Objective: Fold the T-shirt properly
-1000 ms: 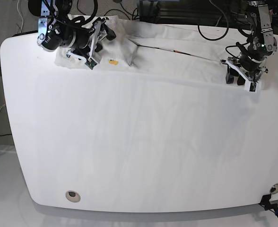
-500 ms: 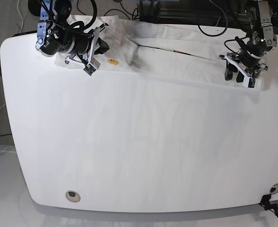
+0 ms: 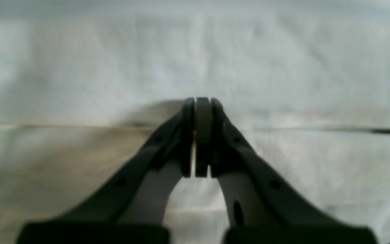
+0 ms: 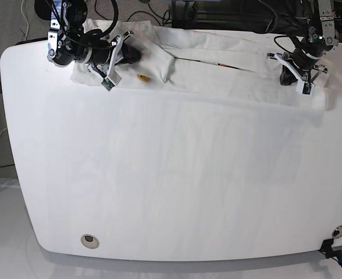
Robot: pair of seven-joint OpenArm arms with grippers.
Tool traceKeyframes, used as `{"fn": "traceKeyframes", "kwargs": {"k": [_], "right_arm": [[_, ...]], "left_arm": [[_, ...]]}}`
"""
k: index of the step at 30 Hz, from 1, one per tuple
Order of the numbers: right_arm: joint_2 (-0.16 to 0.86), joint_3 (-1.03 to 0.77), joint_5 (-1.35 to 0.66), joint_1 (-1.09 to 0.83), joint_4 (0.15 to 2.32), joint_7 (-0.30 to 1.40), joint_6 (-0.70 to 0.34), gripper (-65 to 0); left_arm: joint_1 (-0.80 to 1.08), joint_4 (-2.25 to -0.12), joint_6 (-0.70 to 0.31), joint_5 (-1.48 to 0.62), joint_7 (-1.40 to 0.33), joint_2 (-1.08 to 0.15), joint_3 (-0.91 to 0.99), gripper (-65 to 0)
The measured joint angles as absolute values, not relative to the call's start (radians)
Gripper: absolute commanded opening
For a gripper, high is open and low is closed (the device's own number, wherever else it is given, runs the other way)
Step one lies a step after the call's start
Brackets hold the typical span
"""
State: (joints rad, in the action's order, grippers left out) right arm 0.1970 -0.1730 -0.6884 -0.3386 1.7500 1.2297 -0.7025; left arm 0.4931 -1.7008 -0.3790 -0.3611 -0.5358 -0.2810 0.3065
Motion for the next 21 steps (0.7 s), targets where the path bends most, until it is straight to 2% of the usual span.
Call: {"fn": "traceKeyframes", "kwargs": {"k": [8, 14, 21], "right_arm": [[0.204, -0.170, -0.739, -0.269, 1.644, 1.188, -0.723, -65.0], [0.194, -0.167, -0.608, -0.097, 1.526, 1.127, -0.735, -65.0], [0.194, -0.166, -0.577, 0.004, 1.418, 1.122, -0.733, -65.0]], "left_arm": [[0.377, -1.532, -0.393, -0.399, -0.477, -0.290, 0.310, -65.0], [0.280, -1.458, -0.400, -0.405, -0.480, -0.288, 0.308, -65.0], [0.265, -1.454, -0.400, -0.402, -0.486, -0.286, 0.305, -65.0]]}}
